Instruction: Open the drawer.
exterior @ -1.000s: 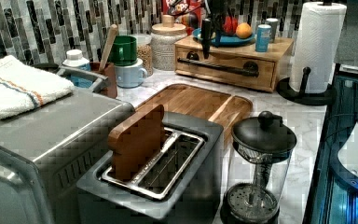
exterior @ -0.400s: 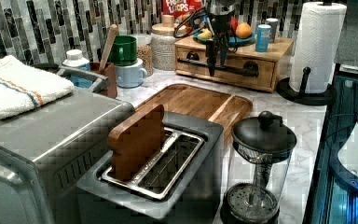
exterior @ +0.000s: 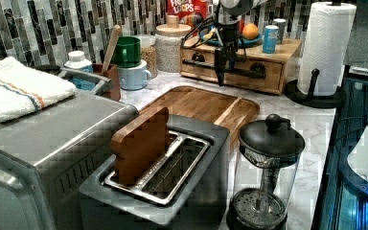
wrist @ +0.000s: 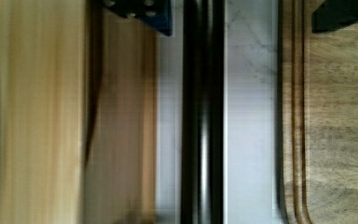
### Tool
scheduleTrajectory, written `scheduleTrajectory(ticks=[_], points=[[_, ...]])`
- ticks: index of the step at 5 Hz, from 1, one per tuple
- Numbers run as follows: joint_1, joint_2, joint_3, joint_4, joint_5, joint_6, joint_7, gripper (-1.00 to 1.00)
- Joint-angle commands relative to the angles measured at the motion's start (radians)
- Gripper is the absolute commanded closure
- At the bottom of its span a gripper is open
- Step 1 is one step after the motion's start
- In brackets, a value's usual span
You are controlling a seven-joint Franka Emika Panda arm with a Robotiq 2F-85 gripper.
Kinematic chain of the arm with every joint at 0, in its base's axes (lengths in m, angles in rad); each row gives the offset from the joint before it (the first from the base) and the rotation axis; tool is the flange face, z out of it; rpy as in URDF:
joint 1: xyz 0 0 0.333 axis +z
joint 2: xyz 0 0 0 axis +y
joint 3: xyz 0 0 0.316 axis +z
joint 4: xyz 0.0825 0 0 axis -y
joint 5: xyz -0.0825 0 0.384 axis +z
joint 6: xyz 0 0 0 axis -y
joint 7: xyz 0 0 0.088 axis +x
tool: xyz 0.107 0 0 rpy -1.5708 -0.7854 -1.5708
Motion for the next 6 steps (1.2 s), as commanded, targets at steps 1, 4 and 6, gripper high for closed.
scheduleTrajectory(ticks=[1,4,6], points=[[0.119,0.014,0.057,0.062,-0.02,0.059,0.28,-1.0],[0.216,0.045,0.135,0.004,-0.108,0.156,0.484,-1.0],[0.249,-0.012,0.233,-0.007,-0.002,0.092,0.487,-1.0]])
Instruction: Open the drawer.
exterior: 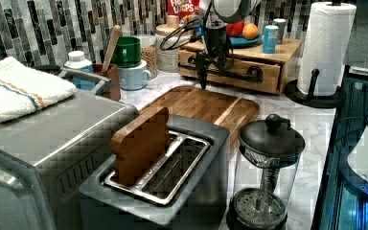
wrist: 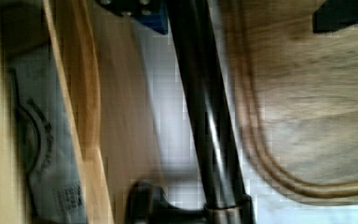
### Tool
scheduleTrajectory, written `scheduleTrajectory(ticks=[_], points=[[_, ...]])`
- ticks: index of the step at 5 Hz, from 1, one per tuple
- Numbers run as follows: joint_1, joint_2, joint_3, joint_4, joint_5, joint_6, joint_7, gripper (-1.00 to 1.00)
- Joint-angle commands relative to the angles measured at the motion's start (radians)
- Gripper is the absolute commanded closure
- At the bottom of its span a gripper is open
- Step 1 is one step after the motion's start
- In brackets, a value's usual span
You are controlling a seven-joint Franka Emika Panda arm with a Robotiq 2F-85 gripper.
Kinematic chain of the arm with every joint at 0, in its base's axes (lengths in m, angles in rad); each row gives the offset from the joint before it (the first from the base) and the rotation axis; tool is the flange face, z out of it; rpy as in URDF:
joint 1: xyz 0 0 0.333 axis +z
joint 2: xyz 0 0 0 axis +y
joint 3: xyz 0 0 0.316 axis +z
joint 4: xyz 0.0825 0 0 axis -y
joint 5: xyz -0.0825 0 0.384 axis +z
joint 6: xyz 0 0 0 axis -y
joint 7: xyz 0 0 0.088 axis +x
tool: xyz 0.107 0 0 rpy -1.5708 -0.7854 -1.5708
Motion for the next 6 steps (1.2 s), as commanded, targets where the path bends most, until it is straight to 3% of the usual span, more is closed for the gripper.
scheduleTrajectory(ticks=[1,4,6], points=[[0.189,-0.034,0.229,-0.005,0.051,0.015,0.161,-1.0],[0.249,-0.034,0.23,0.028,0.03,-0.033,0.279,-1.0],[0.259,-0.025,0.209,0.036,-0.009,-0.008,0.319,-1.0]])
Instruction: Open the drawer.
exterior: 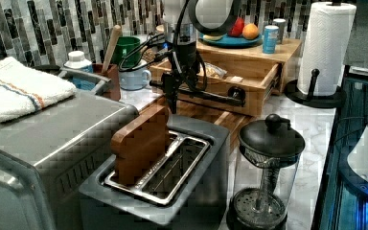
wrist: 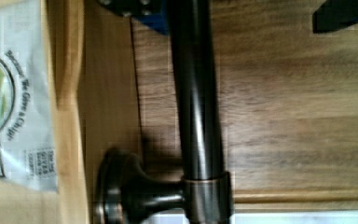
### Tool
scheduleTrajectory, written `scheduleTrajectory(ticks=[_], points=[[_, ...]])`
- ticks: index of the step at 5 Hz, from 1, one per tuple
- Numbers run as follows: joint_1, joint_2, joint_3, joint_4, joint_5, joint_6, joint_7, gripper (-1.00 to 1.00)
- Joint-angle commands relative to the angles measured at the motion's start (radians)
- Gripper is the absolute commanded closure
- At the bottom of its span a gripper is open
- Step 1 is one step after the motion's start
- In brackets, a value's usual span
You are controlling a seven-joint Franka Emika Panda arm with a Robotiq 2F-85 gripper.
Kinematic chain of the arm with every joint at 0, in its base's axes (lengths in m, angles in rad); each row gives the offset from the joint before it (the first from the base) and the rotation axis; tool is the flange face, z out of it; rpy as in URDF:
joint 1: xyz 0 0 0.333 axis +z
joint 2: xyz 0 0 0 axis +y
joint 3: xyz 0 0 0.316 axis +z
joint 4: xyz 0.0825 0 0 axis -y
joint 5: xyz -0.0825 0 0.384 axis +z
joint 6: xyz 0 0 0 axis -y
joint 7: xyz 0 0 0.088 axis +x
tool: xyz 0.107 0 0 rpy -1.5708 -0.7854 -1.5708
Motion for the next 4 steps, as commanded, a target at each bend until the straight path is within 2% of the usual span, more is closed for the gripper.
scheduleTrajectory(ticks=[1,2,4], points=[[0.11,-0.023,0.03,0.044,-0.004,0.042,0.088,-1.0],[0.085,-0.022,0.054,0.044,-0.014,0.041,0.094,-1.0],[0.081,-0.022,0.058,0.044,-0.015,0.041,0.095,-1.0]])
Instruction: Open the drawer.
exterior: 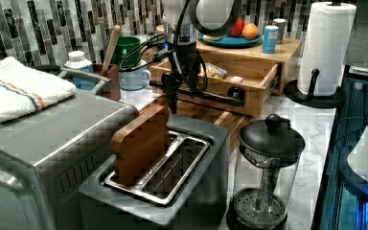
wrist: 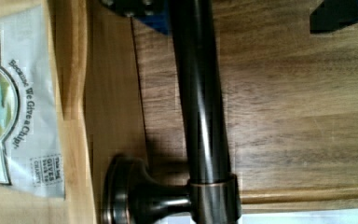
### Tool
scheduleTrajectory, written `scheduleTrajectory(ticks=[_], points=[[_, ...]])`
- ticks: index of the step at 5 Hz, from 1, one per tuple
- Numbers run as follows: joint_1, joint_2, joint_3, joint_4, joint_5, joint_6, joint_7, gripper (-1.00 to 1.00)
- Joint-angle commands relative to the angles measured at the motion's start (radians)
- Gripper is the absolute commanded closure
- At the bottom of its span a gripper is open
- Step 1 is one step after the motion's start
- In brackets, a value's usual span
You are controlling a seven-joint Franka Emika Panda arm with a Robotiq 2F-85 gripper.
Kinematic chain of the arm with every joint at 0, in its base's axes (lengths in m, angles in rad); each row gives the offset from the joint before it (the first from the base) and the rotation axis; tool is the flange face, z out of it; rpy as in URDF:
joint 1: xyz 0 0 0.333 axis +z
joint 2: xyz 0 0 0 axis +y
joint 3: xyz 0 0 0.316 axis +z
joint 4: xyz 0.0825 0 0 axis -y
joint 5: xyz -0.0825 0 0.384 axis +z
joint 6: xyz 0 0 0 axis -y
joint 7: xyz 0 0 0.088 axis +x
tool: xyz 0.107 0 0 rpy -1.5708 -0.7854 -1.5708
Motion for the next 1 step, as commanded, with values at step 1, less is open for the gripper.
scheduleTrajectory(ticks=[1], points=[[0.077,-0.022,0.061,0.044,-0.002,0.042,0.07,-1.0]])
